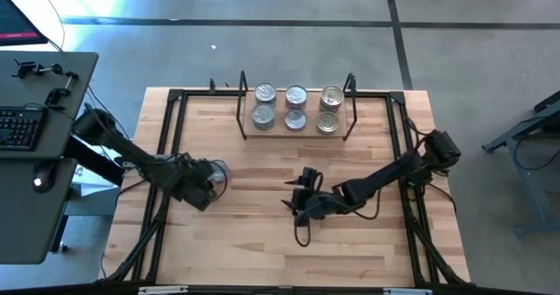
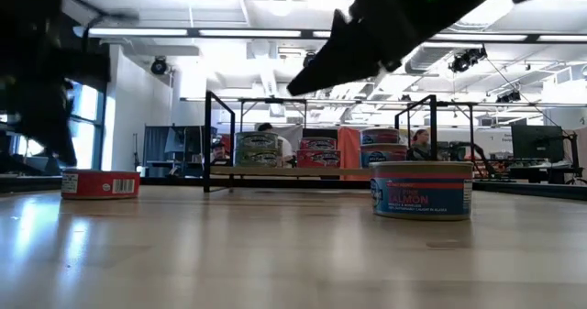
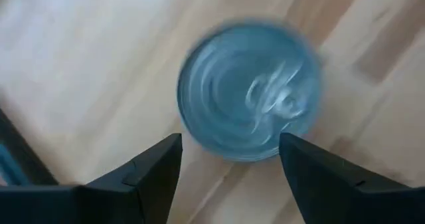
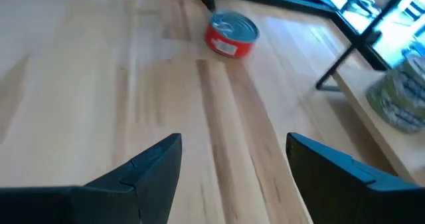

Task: Stack canned seafood by type on shelf
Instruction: Stack the red tuna can on top of the other red tuna can on the shelf

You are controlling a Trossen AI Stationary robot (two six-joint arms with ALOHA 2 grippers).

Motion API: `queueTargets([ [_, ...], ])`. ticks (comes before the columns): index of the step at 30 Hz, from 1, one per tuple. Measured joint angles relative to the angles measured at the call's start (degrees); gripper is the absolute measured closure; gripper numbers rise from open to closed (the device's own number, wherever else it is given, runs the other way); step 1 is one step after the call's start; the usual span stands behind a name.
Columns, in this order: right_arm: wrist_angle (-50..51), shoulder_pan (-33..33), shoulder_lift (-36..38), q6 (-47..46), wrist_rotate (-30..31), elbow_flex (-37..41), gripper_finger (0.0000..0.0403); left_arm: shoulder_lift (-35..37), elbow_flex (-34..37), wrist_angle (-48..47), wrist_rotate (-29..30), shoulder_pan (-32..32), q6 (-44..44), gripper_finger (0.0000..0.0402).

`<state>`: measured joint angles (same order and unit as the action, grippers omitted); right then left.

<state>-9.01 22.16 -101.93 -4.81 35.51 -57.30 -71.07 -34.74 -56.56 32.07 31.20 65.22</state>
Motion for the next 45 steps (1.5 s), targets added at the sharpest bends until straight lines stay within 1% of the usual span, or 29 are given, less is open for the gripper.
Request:
queueTargets([
  [1,0.3,0.2,0.6,0.4,-0.1,0.0,0.014,0.0,1.6,2.3,-1.4,-1.1,0.0,0.0162],
  [2,0.5,0.4,1.1,0.8,-0.1,0.0,0.014,0.1,2.9,5.3,-1.4,-2.3,-1.0,0.0166],
  [5,0.6,0.5,2.2,1.9,0.3,0.0,0.014,0.1,6.1,21.4,-0.2,-5.8,-6.9,0.0178],
  [6,0.4,0.3,2.3,2.2,0.4,0.0,0.014,0.1,6.9,27.7,-0.1,-6.9,-10.7,0.0182],
  [8,0.3,0.1,2.3,2.3,0.9,0.0,0.014,-0.2,7.0,39.0,-1.9,-8.2,-20.2,0.0189],
  [10,0.6,-0.2,2.3,1.7,1.0,0.0,0.014,-0.1,5.6,48.4,-3.1,-9.1,-30.0,0.0196],
  [11,0.9,-0.4,2.3,0.9,0.9,0.0,0.014,0.0,4.5,51.4,-3.2,-9.2,-34.3,0.0198],
  [12,1.7,-0.4,2.3,0.2,0.9,0.0,0.014,0.0,3.5,52.4,-3.2,-9.2,-37.7,0.02],
  [14,2.8,-0.4,2.3,-1.0,0.9,0.0,0.014,-0.1,1.6,50.7,-3.2,-9.2,-43.3,0.0203],
  [17,3.7,-0.5,2.3,-3.8,0.0,0.0,0.014,0.0,-0.4,44.9,-3.2,-9.2,-45.7,0.0205],
  [18,4.1,-0.7,2.3,-4.9,-1.9,0.0,0.014,0.0,-0.6,41.9,-3.2,-9.3,-44.6,0.0205],
  [19,4.0,-1.1,2.1,-6.0,-5.6,0.0,0.014,-0.1,-0.6,38.1,-3.3,-9.5,-43.0,0.0205],
  [21,2.5,-2.2,1.0,-8.1,-16.2,0.0,0.0143,-0.2,-0.5,30.9,-2.8,-10.1,-38.8,0.0205],
  [22,1.0,-2.9,0.0,-8.8,-21.2,0.0,0.0147,-0.4,-0.5,27.9,-1.1,-10.5,-36.6,0.0205],
  [24,-3.4,-4.2,-2.9,-9.8,-27.2,0.0,0.0161,-1.1,0.4,24.8,3.0,-11.1,-33.0,0.0205],
  [26,-8.7,-5.7,-6.3,-9.8,-29.8,0.0,0.0183,-2.2,2.8,25.9,3.7,-12.3,-33.9,0.0207],
  [29,-15.2,-8.0,-10.8,-10.0,-32.9,0.0,0.0226,-3.6,7.1,35.8,0.9,-14.1,-38.0,0.0215],
  [32,-19.1,-10.1,-13.3,-11.5,-33.0,0.0,0.0271,-5.4,10.9,49.5,-5.0,-15.3,-43.4,0.023],
  [35,-18.1,-12.1,-13.6,-13.4,-33.2,-0.1,0.0306,-6.4,12.5,59.8,-8.3,-15.4,-47.4,0.0247],
  [37,-15.9,-13.3,-13.6,-14.6,-33.2,-0.1,0.0323,-6.4,12.2,62.6,-9.1,-14.8,-48.9,0.0257],
  [41,-9.9,-15.0,-12.8,-14.9,-32.3,-0.1,0.0347,-5.6,10.7,64.1,-11.0,-12.7,-50.4,0.0273],
  [43,-5.7,-15.3,-11.5,-16.1,-28.1,0.0,0.0357,-5.4,9.8,64.1,-12.6,-11.3,-50.4,0.0278],
  [45,-3.4,-15.4,-9.9,-18.4,-20.7,0.0,0.0366,-5.4,9.1,63.9,-13.5,-9.7,-50.4,0.0282],
])
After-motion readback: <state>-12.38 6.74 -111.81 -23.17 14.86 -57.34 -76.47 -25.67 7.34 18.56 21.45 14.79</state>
